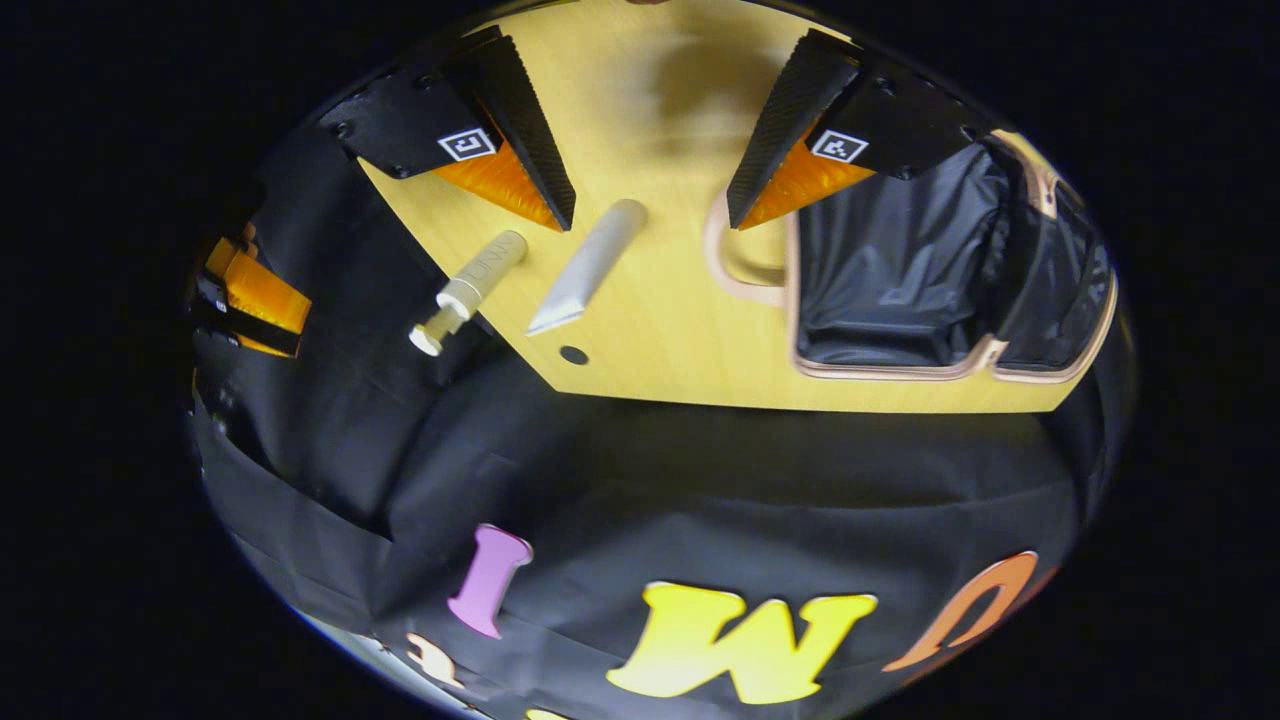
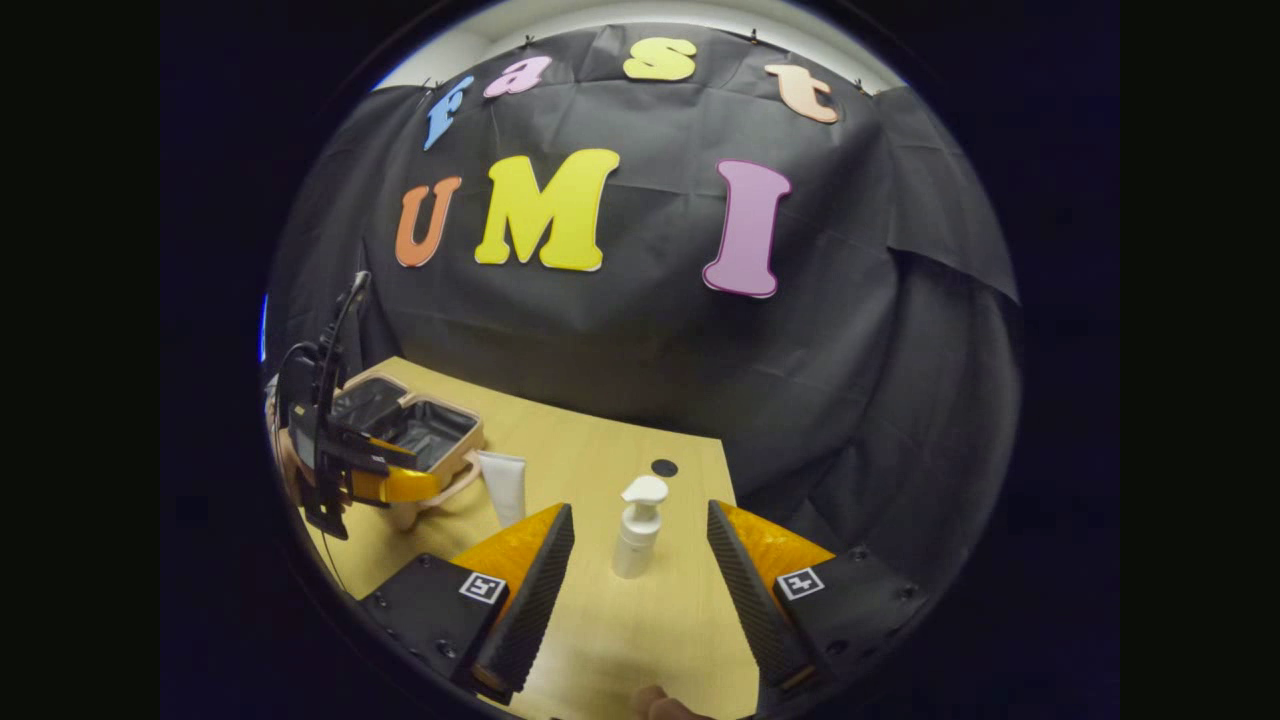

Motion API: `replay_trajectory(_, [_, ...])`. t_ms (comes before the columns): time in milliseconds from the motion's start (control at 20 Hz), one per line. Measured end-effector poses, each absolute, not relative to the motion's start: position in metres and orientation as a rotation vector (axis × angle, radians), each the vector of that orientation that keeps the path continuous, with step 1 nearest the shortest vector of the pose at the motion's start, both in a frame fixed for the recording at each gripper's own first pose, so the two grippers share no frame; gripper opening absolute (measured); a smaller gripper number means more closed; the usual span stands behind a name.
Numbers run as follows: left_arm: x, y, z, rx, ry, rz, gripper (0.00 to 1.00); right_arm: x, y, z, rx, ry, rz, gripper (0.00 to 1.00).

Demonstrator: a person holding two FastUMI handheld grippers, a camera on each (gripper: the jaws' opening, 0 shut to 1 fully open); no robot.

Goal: First open the suitcase, pack the skin care products into it, and then close the suitcase.

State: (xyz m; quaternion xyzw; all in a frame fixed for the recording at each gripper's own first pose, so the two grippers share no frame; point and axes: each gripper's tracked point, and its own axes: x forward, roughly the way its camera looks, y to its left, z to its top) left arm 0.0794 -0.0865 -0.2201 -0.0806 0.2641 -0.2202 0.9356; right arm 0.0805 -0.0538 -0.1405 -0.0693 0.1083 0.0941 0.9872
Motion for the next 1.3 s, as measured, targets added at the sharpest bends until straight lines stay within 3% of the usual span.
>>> replay_trajectory(350, [0.13, -0.151, -0.259, -0.138, 0.567, -0.514, 0.94, 0.089, -0.085, -0.179, -0.165, 0.293, 0.172, 0.8])
replay_trajectory(650, [0.17, -0.165, -0.285, -0.066, 0.562, -0.511, 0.73, 0.1, -0.092, -0.214, -0.172, 0.367, 0.18, 0.79])
replay_trajectory(700, [0.173, -0.168, -0.286, -0.061, 0.557, -0.515, 0.63, 0.103, -0.093, -0.216, -0.169, 0.374, 0.181, 0.8])
replay_trajectory(1000, [0.17, -0.175, -0.287, -0.026, 0.566, -0.56, 0.52, 0.122, -0.079, -0.229, -0.116, 0.398, 0.224, 0.79])
replay_trajectory(1050, [0.166, -0.174, -0.289, -0.015, 0.581, -0.562, 0.43, 0.127, -0.074, -0.231, -0.109, 0.399, 0.238, 0.8])
replay_trajectory(1100, [0.158, -0.175, -0.289, -0.006, 0.6, -0.569, 0.57, 0.135, -0.07, -0.234, -0.102, 0.404, 0.247, 0.8])
replay_trajectory(1150, [0.151, -0.174, -0.289, 0.006, 0.612, -0.573, 0.55, 0.143, -0.066, -0.237, -0.092, 0.406, 0.253, 0.8])
replay_trajectory(1200, [0.142, -0.175, -0.283, 0.014, 0.606, -0.575, 0.37, 0.153, -0.064, -0.241, -0.083, 0.408, 0.251, 0.8])
replay_trajectory(1300, [0.135, -0.16, -0.271, 0.064, 0.57, -0.511, 0.34, 0.174, -0.061, -0.253, -0.076, 0.417, 0.235, 0.8])
